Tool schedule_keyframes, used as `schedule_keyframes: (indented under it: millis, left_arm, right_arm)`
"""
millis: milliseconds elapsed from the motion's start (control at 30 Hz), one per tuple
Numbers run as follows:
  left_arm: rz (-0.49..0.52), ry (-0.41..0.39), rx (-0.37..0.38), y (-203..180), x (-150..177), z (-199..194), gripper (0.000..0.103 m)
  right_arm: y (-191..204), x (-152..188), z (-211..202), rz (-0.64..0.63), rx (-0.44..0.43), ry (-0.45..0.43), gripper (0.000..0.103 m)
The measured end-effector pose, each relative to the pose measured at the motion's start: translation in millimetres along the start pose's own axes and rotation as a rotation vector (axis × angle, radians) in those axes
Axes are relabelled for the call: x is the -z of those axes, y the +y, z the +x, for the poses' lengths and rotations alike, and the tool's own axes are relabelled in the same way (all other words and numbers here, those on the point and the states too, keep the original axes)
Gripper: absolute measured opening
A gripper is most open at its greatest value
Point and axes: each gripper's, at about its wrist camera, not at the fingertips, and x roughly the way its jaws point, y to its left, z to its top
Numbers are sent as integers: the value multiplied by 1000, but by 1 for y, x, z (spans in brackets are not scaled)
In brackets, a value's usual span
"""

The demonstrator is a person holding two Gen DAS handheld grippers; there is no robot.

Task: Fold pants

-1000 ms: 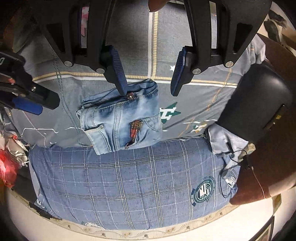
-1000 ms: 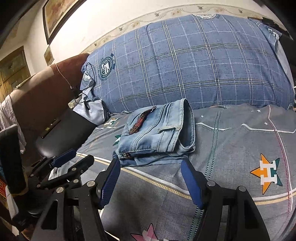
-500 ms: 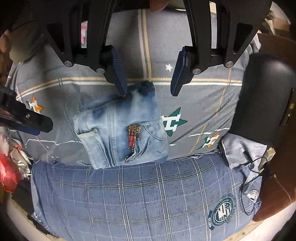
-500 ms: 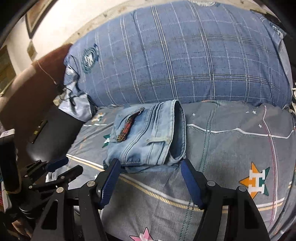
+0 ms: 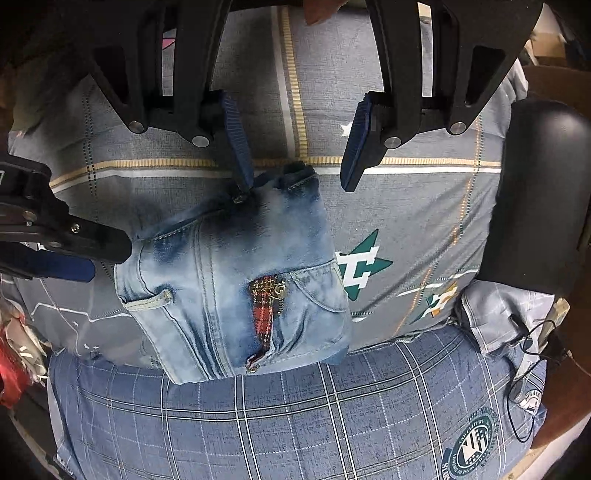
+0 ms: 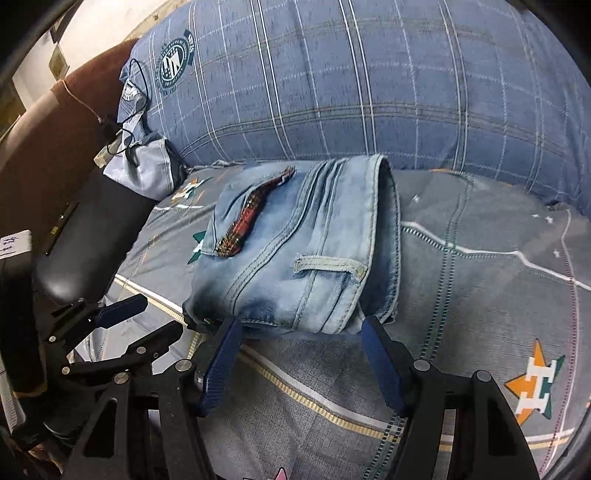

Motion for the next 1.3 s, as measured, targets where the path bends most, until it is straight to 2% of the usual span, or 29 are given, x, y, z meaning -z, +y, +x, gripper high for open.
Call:
schedule_keyframes:
  millis: [367, 933, 1300]
  left_arm:
    - [-8, -19, 8, 3, -1, -4, 48]
    - [-18, -67, -23, 3, 2, -10, 49]
    - [-45, -82, -11, 9, 2, -14, 49]
  right_arm:
    - [-3, 2, 3, 4, -4, 8, 66]
    - [-4, 5, -6, 1, 3, -30, 66]
    - [-3, 5, -9, 0, 15, -48, 66]
